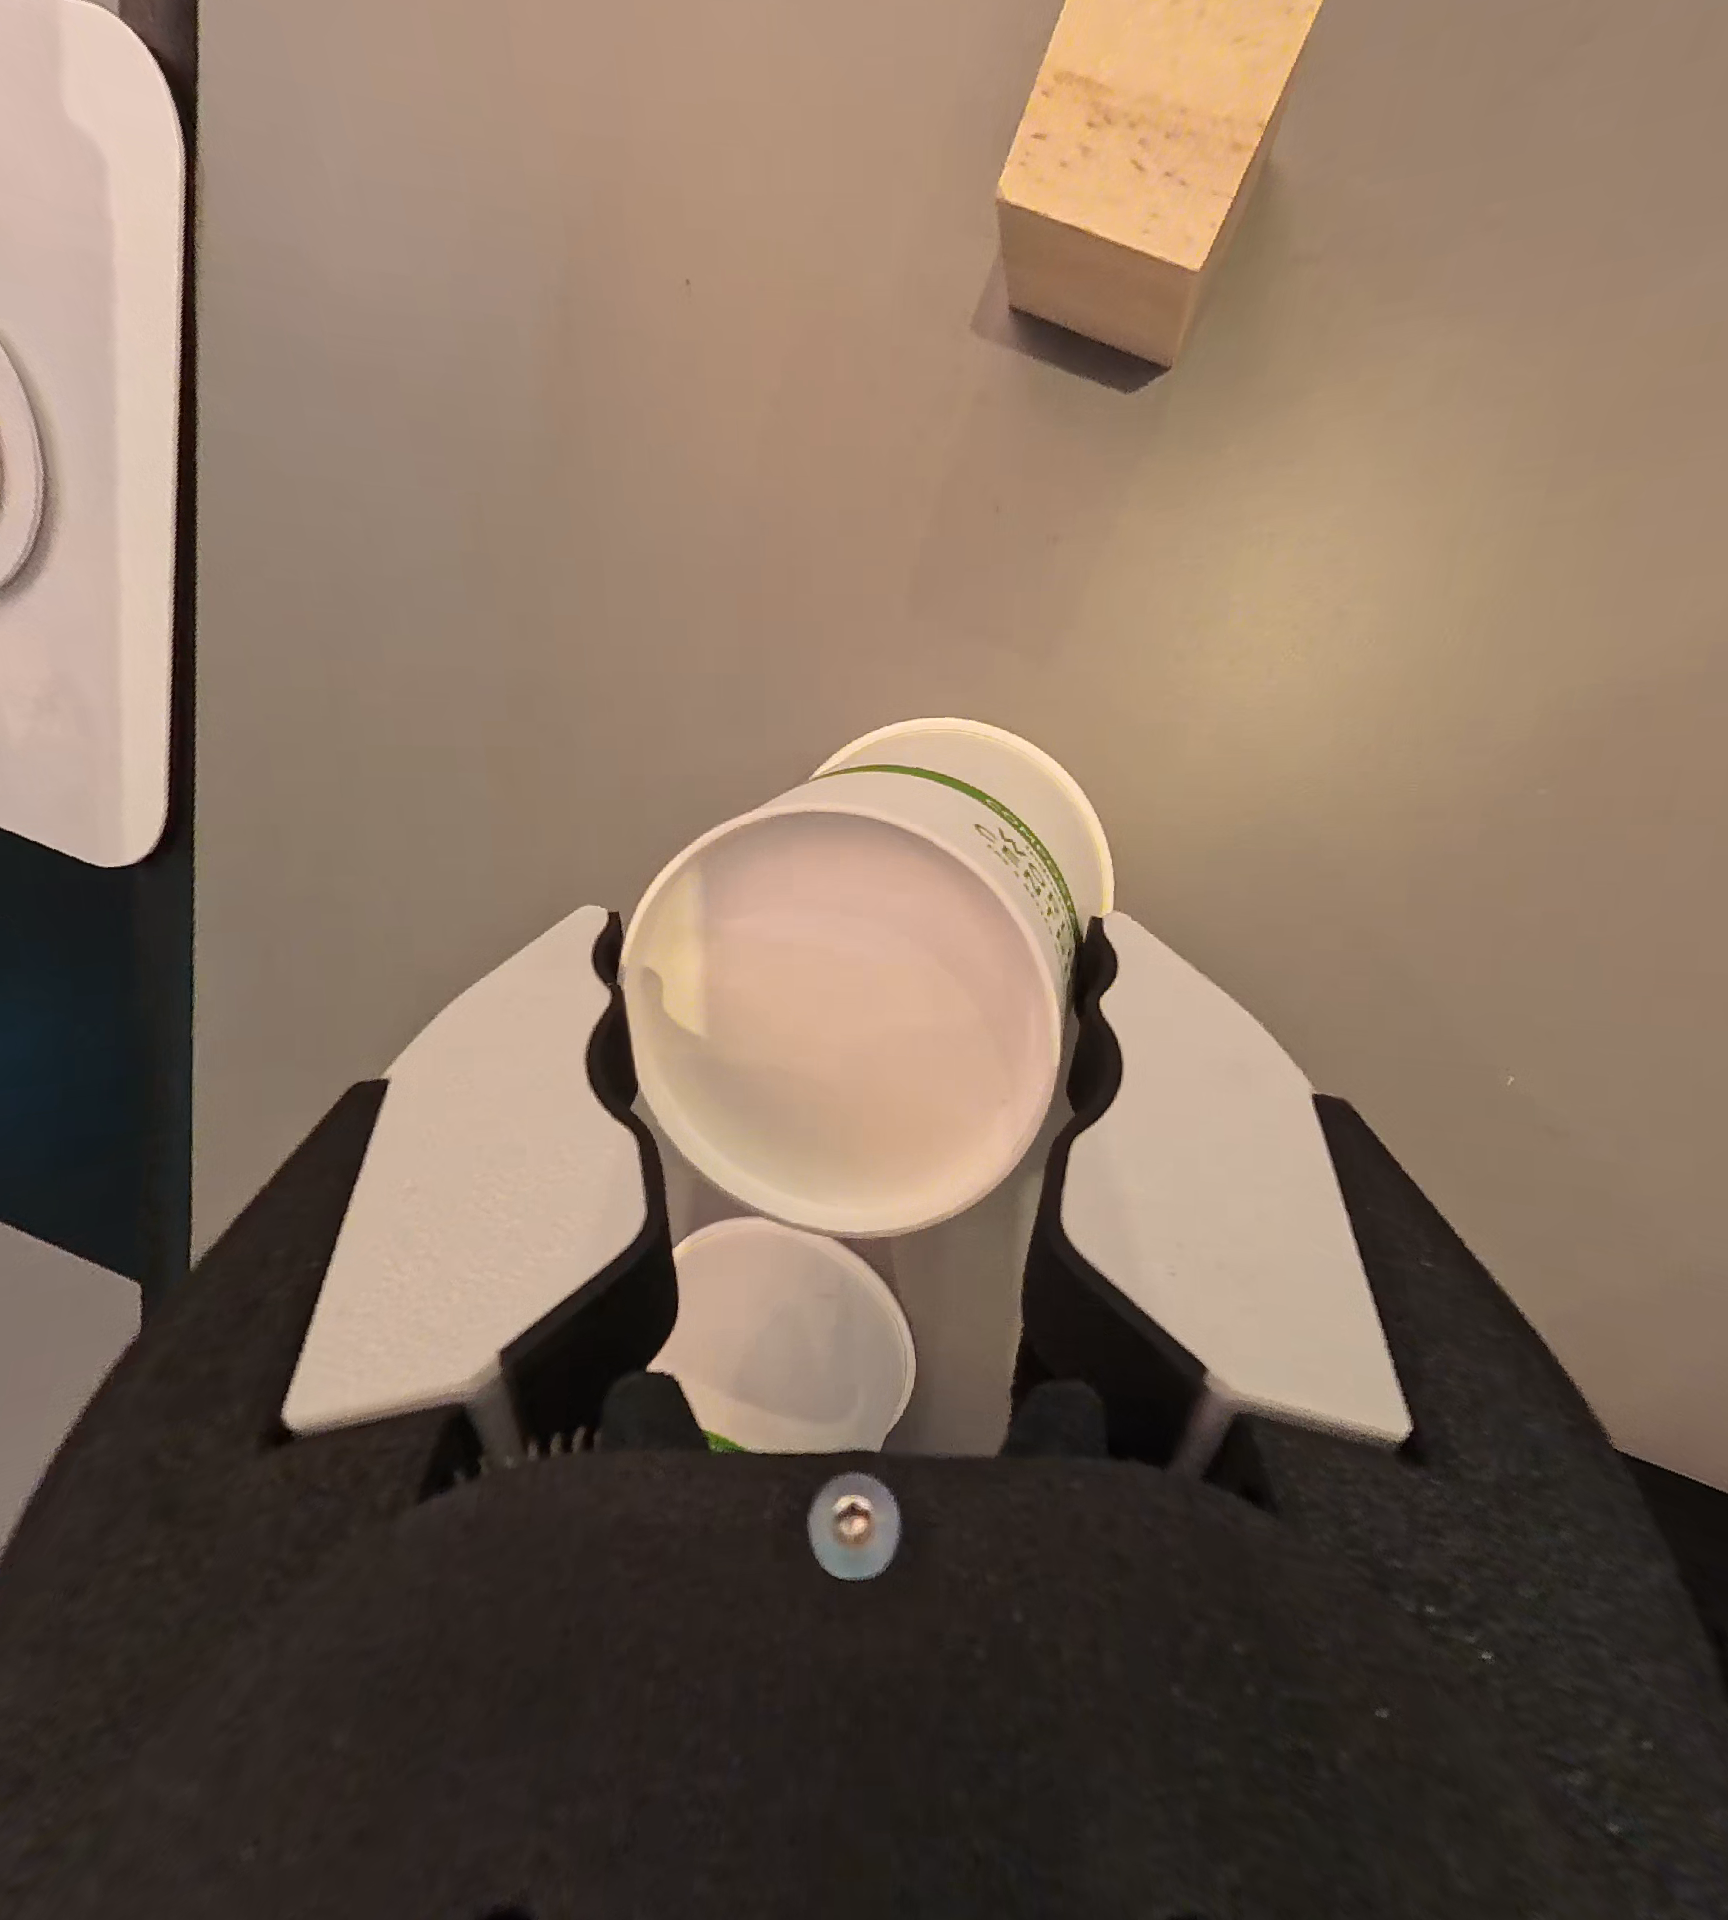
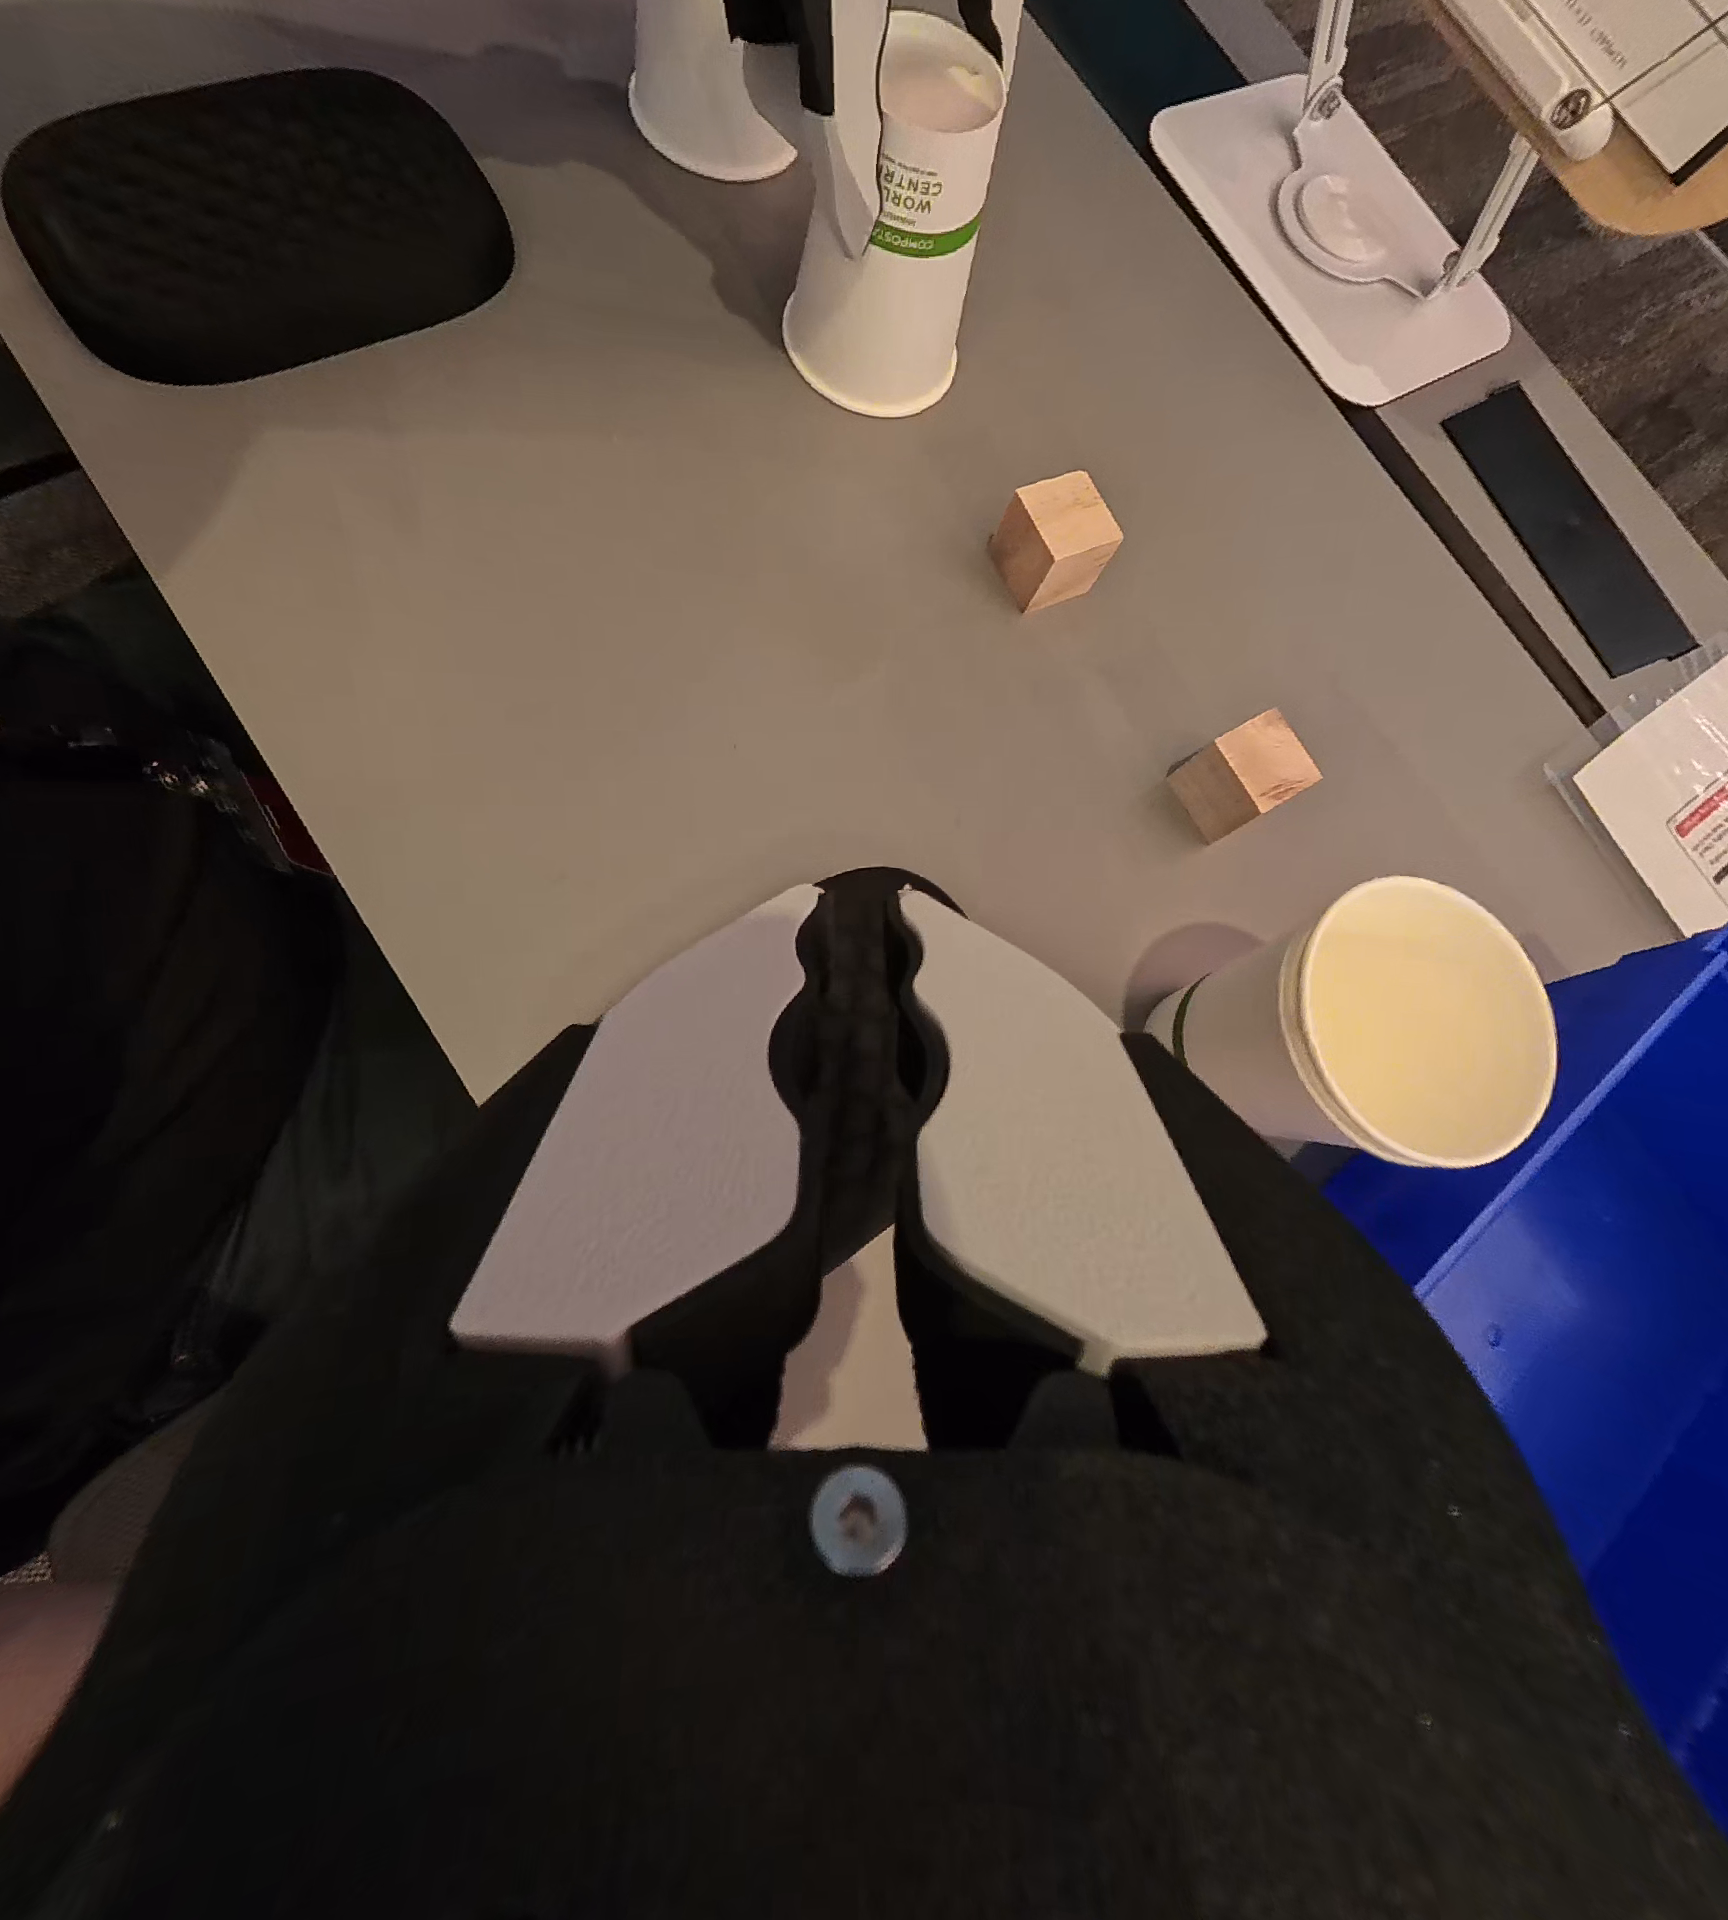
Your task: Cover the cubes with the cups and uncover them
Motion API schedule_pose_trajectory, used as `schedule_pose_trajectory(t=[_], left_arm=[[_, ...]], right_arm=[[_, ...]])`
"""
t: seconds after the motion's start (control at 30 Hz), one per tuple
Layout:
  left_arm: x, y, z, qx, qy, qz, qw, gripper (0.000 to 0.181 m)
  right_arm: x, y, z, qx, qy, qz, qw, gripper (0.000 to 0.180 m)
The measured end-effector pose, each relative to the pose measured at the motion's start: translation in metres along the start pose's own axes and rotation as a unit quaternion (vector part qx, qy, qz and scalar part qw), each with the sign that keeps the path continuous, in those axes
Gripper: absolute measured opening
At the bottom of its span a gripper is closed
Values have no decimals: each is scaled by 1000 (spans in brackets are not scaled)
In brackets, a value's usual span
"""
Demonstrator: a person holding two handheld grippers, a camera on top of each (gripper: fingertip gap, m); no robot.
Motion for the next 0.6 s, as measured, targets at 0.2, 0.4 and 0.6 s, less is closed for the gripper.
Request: schedule_pose_trajectory(t=[0.2,0.4,0.6], left_arm=[[1,-6,2,-5,0,-12,1000,82],[7,-35,4,-1,-7,-57,998,82],[20,-108,-7,1,-23,-218,976,82]], right_arm=[[-7,2,0,1,6,7,1000,9],[-9,6,-2,3,10,10,1000,10],[9,21,-13,18,30,-83,996,11]])
Point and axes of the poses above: each gripper's, where its closed fingertips meet, y out along the fingers, x out of its top, z = x × y across the jaws, the point moved 8 cm from there along -y, back along the fingers, and after that the axes turned 2 degrees about -y, right-handed, at the moved point
